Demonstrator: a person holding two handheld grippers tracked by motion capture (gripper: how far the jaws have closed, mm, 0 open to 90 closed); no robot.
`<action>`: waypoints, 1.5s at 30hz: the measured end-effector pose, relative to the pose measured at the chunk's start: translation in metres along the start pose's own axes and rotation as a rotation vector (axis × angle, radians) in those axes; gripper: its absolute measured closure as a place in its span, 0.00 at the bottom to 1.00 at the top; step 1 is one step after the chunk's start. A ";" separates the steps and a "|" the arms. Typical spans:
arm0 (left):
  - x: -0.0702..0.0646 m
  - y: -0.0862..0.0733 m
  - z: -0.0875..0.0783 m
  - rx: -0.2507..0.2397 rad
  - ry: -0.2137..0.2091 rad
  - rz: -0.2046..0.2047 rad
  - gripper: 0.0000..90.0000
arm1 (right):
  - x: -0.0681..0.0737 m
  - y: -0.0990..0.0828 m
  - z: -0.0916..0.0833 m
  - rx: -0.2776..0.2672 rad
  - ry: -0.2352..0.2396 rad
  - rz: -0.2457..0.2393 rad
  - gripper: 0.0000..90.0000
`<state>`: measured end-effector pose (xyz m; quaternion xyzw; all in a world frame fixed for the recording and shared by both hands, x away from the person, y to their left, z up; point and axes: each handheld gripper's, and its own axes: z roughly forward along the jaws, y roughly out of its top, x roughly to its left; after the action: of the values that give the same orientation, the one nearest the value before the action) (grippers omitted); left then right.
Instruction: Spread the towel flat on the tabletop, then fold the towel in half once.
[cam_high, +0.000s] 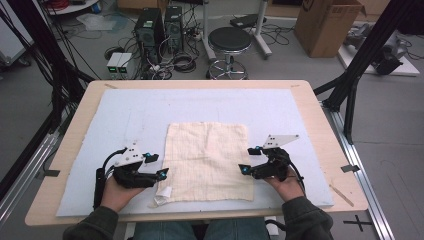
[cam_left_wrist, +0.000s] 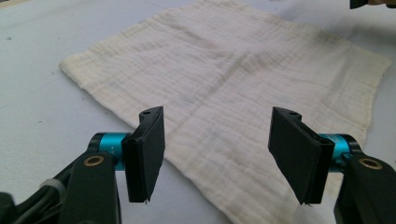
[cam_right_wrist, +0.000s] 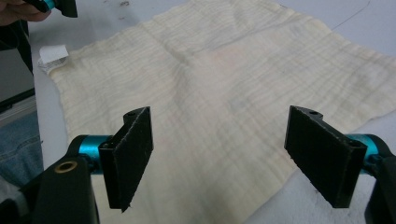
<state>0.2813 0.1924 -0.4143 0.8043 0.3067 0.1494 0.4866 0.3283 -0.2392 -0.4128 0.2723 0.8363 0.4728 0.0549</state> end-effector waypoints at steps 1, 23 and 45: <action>0.000 0.000 0.000 0.000 0.000 -0.001 0.41 | 0.000 0.001 0.000 -0.002 -0.003 0.000 0.25; 0.004 0.000 0.003 0.024 -0.007 -0.005 0.40 | -0.002 0.006 0.004 0.008 -0.001 -0.005 0.25; 0.047 0.037 0.030 0.035 0.019 -0.101 0.46 | -0.049 0.040 0.008 0.071 -0.072 0.038 0.28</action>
<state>0.3463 0.1888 -0.3992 0.7948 0.3541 0.1269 0.4763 0.3889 -0.2422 -0.3921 0.3068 0.8445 0.4338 0.0664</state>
